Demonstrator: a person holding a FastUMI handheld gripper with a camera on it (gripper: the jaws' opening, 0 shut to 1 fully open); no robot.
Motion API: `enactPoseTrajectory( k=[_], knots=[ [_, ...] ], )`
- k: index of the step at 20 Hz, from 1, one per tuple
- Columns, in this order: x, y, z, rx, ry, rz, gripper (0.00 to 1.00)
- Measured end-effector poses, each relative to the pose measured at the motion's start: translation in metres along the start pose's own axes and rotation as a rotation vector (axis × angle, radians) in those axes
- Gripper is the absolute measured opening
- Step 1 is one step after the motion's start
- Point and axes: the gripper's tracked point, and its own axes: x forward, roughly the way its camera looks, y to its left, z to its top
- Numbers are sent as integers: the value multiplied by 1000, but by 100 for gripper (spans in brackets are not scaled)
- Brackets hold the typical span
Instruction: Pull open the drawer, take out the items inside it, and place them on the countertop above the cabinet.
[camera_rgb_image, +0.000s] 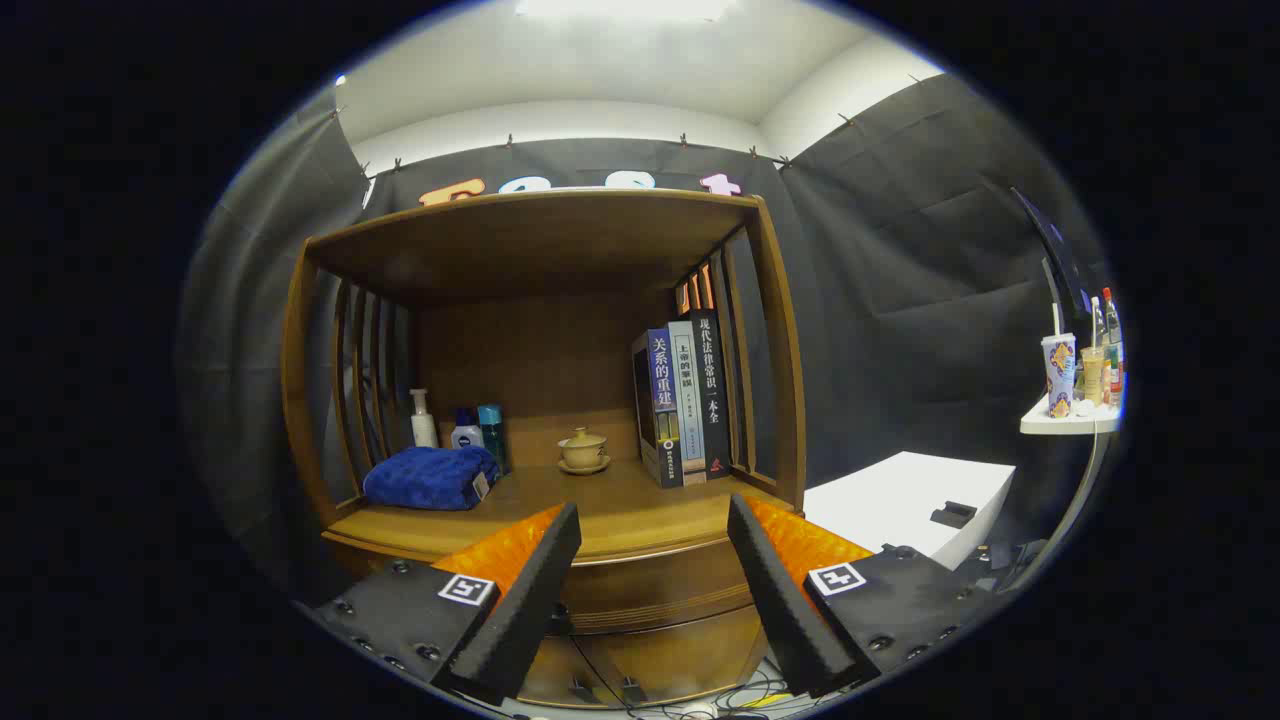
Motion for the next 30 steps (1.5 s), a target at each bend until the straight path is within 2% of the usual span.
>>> enactPoseTrajectory(
  k=[18,30],
  knots=[
    [8,1,-29,-20,39,1,98],
    [37,66,-114,-100,100,138,98]
  ],
)
